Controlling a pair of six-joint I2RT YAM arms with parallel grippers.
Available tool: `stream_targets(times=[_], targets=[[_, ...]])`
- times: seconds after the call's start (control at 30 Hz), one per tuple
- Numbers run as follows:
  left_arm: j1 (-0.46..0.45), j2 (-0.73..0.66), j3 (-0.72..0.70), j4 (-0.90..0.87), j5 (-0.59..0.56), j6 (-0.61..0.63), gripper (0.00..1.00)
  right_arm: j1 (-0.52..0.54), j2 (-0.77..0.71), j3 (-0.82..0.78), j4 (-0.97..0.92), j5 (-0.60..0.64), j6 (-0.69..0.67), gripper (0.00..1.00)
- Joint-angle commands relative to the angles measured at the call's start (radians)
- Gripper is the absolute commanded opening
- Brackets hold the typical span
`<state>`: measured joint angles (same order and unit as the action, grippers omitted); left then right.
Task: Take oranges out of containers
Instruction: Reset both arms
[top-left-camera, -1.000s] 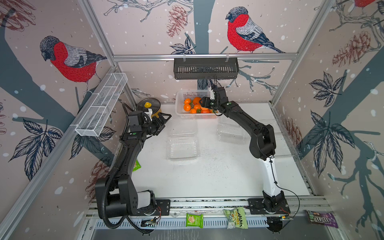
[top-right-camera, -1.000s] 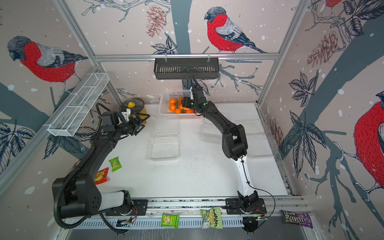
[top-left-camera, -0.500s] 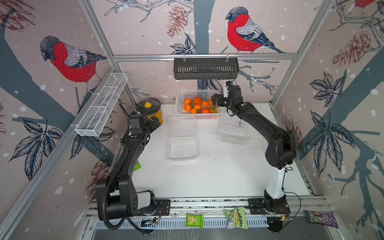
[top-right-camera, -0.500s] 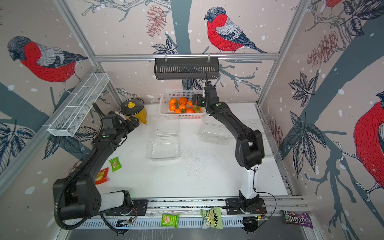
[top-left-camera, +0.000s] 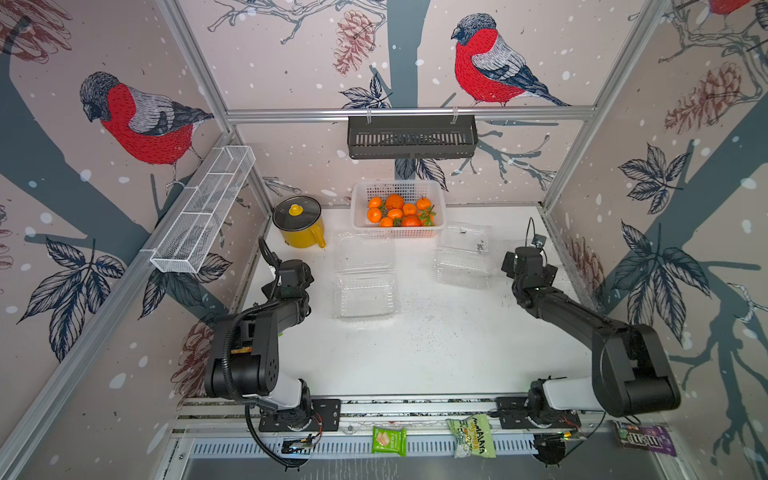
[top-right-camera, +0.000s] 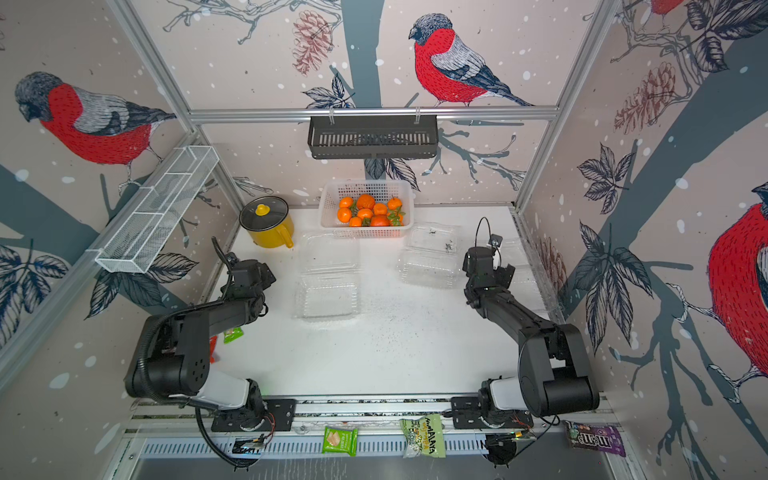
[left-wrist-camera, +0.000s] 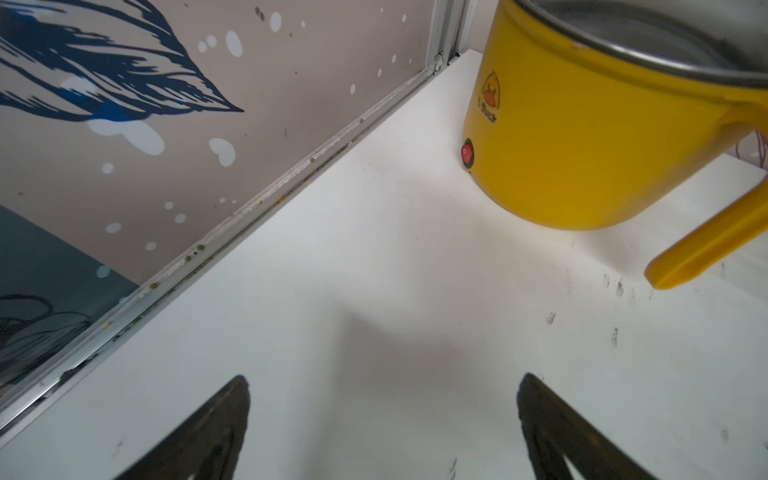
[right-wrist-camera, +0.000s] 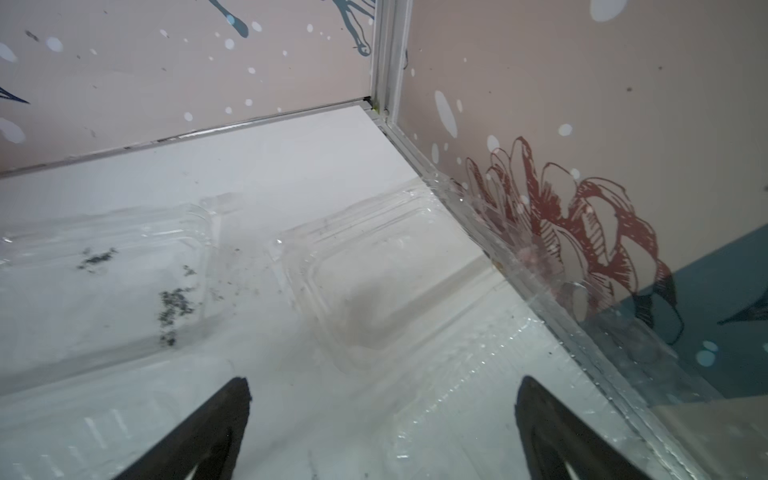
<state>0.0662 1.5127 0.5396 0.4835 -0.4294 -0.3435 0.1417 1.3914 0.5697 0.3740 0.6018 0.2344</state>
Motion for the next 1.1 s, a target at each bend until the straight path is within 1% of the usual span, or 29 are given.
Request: stream_targets(times=[0.0, 0.07, 0.1, 0.13, 0.17, 0.2, 0.23, 0.27, 0.3, 0.33, 0.37, 0.4, 0.43, 0.47, 0.5, 0.53, 0.57, 0.6, 0.63, 0.7, 1.07], targets=[[-0.028, -0.022, -0.049, 0.218, 0.025, 0.103, 0.99, 0.002, 0.017, -0.119, 0.395, 0.090, -0.097, 1.00], [-0.066, -0.074, -0.168, 0.395, 0.025, 0.154, 0.99, 0.011, 0.038, -0.223, 0.616, 0.052, -0.121, 1.00], [-0.073, -0.086, -0.223, 0.489, 0.058, 0.181, 0.99, 0.009, 0.051, -0.272, 0.711, 0.014, -0.140, 1.00], [-0.073, -0.085, -0.247, 0.544, 0.094, 0.205, 0.99, 0.011, 0.066, -0.303, 0.766, -0.005, -0.144, 1.00], [-0.075, -0.086, -0.249, 0.548, 0.122, 0.215, 0.99, 0.016, 0.085, -0.341, 0.874, 0.000, -0.166, 1.00], [-0.077, -0.077, -0.259, 0.569, 0.173, 0.235, 0.99, 0.024, 0.082, -0.379, 0.950, 0.001, -0.179, 1.00], [-0.080, -0.045, -0.285, 0.642, 0.218, 0.259, 0.99, 0.023, 0.066, -0.409, 0.976, -0.019, -0.177, 1.00], [-0.086, 0.021, -0.327, 0.814, 0.250, 0.318, 0.99, 0.015, 0.042, -0.432, 0.981, -0.046, -0.164, 1.00], [-0.095, 0.046, -0.349, 0.910, 0.252, 0.338, 0.99, 0.000, 0.038, -0.453, 0.998, -0.086, -0.159, 1.00], [-0.101, 0.017, -0.343, 0.846, 0.247, 0.334, 0.99, -0.006, 0.060, -0.468, 1.044, -0.124, -0.163, 1.00], [-0.104, -0.029, -0.317, 0.732, 0.235, 0.305, 0.99, -0.008, 0.119, -0.471, 1.123, -0.117, -0.175, 1.00], [-0.103, -0.046, -0.292, 0.650, 0.221, 0.281, 0.99, -0.004, 0.181, -0.477, 1.230, -0.106, -0.200, 1.00], [-0.105, -0.018, -0.291, 0.688, 0.208, 0.293, 0.99, 0.003, 0.183, -0.474, 1.232, -0.099, -0.208, 1.00], [-0.121, 0.013, -0.272, 0.704, 0.157, 0.303, 0.99, 0.003, 0.150, -0.449, 1.124, -0.096, -0.189, 1.00], [-0.157, 0.005, -0.284, 0.715, 0.092, 0.324, 0.99, -0.010, 0.112, -0.418, 0.995, -0.107, -0.155, 1.00], [-0.189, -0.005, -0.294, 0.718, 0.029, 0.328, 0.99, -0.032, 0.103, -0.403, 0.952, -0.132, -0.135, 1.00], [-0.200, 0.000, -0.308, 0.756, 0.010, 0.332, 0.99, -0.051, 0.117, -0.399, 0.971, -0.144, -0.124, 1.00], [-0.200, 0.004, -0.305, 0.758, 0.006, 0.333, 0.99, -0.058, 0.120, -0.394, 0.963, -0.148, -0.117, 1.00], [-0.197, -0.001, -0.299, 0.735, 0.012, 0.327, 0.99, -0.063, 0.115, -0.386, 0.934, -0.151, -0.110, 1.00], [-0.195, 0.001, -0.300, 0.741, 0.012, 0.327, 0.99, -0.073, 0.112, -0.352, 0.862, -0.159, -0.095, 1.00], [-0.186, 0.006, -0.277, 0.701, 0.024, 0.318, 0.99, -0.083, 0.107, -0.358, 0.868, -0.173, -0.087, 1.00]])
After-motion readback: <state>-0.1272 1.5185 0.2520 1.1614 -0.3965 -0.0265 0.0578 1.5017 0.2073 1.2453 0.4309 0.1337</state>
